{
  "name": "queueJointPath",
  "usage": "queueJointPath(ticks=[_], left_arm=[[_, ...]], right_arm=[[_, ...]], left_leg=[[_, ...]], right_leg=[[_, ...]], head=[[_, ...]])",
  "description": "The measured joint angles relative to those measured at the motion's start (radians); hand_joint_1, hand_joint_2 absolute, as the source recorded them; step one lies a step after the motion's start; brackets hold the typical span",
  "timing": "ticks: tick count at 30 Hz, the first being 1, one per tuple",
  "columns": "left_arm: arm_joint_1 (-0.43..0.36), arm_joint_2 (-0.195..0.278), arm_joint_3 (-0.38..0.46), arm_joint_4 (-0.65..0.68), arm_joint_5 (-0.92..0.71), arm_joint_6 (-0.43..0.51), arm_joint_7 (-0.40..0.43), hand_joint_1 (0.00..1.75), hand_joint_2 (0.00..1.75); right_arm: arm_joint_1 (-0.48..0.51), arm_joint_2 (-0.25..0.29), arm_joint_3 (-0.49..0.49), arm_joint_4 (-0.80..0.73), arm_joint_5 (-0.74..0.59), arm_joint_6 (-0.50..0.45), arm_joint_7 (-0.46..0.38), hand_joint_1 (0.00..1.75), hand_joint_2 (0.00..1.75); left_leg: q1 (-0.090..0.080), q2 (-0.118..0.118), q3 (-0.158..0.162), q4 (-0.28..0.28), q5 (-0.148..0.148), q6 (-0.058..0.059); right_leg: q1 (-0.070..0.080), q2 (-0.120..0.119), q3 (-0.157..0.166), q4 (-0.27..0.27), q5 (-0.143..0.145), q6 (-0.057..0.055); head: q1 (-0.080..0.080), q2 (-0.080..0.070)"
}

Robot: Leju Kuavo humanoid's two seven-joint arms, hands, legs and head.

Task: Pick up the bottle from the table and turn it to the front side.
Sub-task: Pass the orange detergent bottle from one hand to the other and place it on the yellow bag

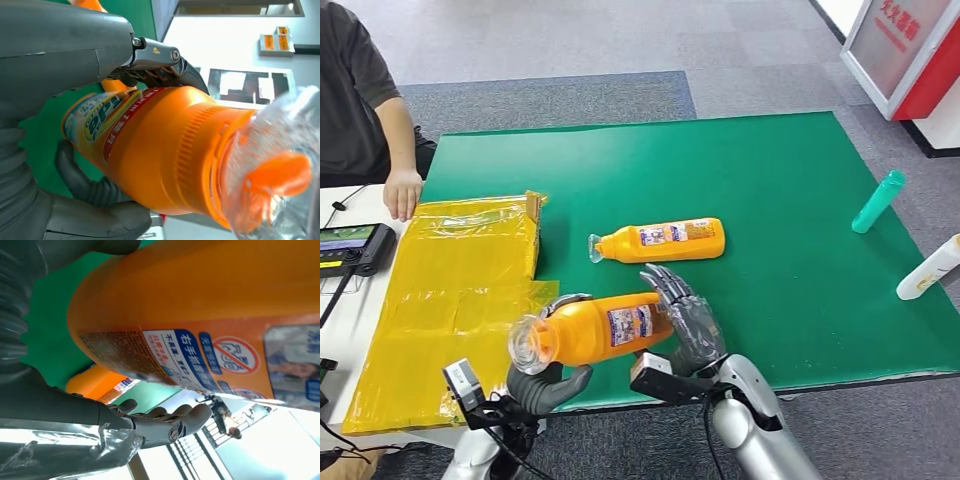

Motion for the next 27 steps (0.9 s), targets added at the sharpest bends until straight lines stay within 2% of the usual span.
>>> queueJointPath(ticks=[12,18,27], left_arm=[[0.026,0.035,0.005,-0.164,-0.278,0.257,0.028,1.75,1.75],[0.025,0.049,0.002,-0.242,-0.358,0.334,0.047,1.75,1.75],[-0.033,0.088,-0.056,-0.314,-0.64,0.461,0.265,1.75,1.75]], right_arm=[[0.061,-0.001,-0.066,-0.046,0.023,-0.022,0.012,0.0,1.75],[0.085,-0.001,-0.089,-0.069,0.032,-0.023,0.012,0.0,1.75],[0.128,-0.001,-0.13,-0.112,0.07,-0.025,0.022,0.0,1.75]], left_leg=[[0.0,0.0,0.0,0.0,0.0,0.0],[0.0,0.0,0.0,0.0,0.0,0.0],[0.0,0.0,0.0,0.0,0.0,0.0]], right_leg=[[0.0,0.0,0.0,0.0,0.0,0.0],[0.0,0.0,0.0,0.0,0.0,0.0],[0.0,0.0,0.0,0.0,0.0,0.0]], head=[[0.0,0.0],[0.0,0.0],[0.0,0.0]])
